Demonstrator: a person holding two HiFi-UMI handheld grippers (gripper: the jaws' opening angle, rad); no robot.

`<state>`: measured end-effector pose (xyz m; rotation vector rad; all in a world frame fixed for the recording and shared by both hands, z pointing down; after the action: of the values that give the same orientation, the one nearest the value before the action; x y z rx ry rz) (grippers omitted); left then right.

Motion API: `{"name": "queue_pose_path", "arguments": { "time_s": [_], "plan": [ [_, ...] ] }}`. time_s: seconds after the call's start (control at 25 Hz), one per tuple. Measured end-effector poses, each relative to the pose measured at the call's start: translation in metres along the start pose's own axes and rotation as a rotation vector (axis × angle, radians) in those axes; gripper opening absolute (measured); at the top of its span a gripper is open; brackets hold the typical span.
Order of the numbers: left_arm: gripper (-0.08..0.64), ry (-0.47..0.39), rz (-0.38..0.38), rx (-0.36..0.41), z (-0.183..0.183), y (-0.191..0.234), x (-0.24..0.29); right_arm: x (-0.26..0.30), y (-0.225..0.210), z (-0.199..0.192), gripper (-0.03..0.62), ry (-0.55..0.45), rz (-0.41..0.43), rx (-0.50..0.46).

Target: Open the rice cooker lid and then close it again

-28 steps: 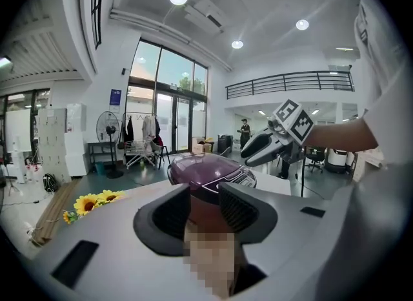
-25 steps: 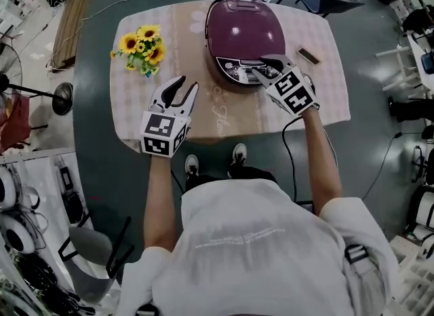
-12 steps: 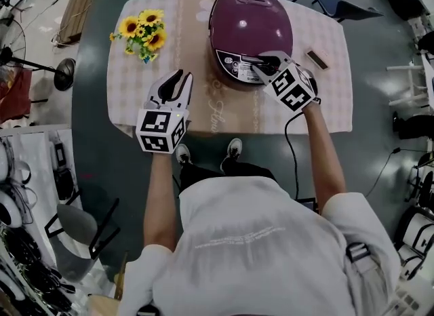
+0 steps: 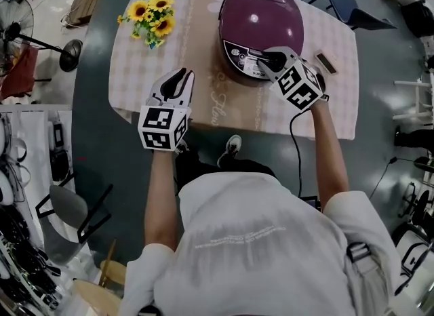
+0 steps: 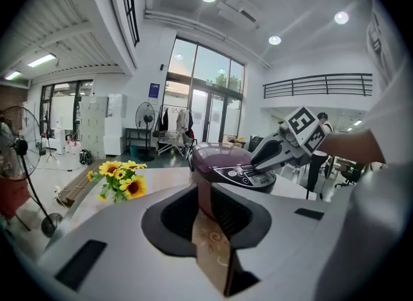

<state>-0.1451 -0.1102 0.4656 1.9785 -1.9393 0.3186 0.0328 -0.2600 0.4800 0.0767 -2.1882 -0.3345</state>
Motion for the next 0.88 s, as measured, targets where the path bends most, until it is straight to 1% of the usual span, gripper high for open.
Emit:
{"name": "queue_pose_path", "arguments": {
  "time_s": [0.16,0.44,0.68,0.88],
  "plan": [
    [0.069,-0.006,0.022,-0.019,-0.005,-0.001,-0.003,-0.001,-0.001,0.002,0.086,-0.021,0.008,0.004],
    [0.069,-0.017,0.037,-0.02,-0.009,-0.012,-0.008,-0.001,-0.001,0.002,0.081,-0.038,-0.002,0.027],
    [0.069,0.0,0.053,-0.018,-0.015,-0.018,-0.012,0.001,-0.001,0.001,0.077,-0.044,-0.004,0.047],
    [0.069,0.014,0.052,-0.009,-0.02,-0.024,-0.014,0.002,0.001,-0.001,0.075,-0.046,-0.007,0.031]
  ]
}}
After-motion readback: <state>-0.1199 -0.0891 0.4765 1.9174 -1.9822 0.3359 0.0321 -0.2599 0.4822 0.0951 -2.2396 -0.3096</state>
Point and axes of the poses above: the fingertips, and each gripper's own axes: x forward along the fingers, y to its left, z out of its top, the point moved 5 cm from there along -x, backward along the fingers, and after that the axes turned 4 degrees about z, right-handed, at the moved point
